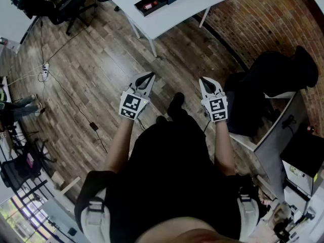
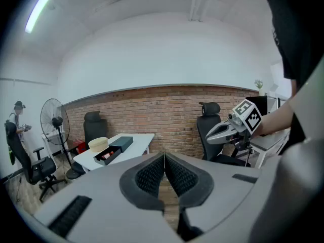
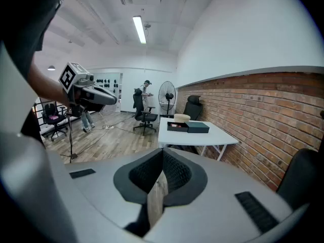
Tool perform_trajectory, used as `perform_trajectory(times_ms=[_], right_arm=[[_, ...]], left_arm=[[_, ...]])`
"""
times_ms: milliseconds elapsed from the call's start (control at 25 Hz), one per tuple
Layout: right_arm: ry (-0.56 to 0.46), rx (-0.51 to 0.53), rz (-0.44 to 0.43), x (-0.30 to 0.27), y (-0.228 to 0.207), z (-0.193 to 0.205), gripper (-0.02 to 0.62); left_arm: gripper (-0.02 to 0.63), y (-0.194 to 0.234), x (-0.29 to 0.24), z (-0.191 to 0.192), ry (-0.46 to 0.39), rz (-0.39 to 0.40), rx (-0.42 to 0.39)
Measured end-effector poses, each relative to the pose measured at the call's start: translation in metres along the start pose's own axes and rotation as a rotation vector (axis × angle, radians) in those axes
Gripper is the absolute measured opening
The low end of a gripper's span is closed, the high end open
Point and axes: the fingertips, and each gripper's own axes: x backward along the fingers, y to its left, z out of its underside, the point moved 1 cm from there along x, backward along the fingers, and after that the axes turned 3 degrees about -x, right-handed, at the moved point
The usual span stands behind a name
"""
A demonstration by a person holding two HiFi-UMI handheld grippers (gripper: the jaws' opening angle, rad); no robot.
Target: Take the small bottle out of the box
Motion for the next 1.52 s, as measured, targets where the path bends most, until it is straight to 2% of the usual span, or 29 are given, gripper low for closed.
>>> perform_trajectory(times_ms=[160,720,1200,1520], right_arm=[[-0.013,0.034,0.015,-0.001,0.001,-0.010,-0.003],[0.002,0.054,-0.044,-0.040,0.028,-0.026,-0.003],[0.042,0.033,-0.080,-0.090,-0.022,-0.027,-0.002],[0.057,0.049,-0.118,-0.118,-0.051,-0.043,-0.003]], left_arm=[[0.025,0.004,0.000,-0.002,-0.014,0.015,0.013],[0.025,0.033,0.011,0.010,0.008,0.007,0.036],[0.025,0.069,-0.039,0.004,0.042,-0.031,0.056],[0.025,0.092,-0.064,-0.014,0.043,-0.065,0.074]])
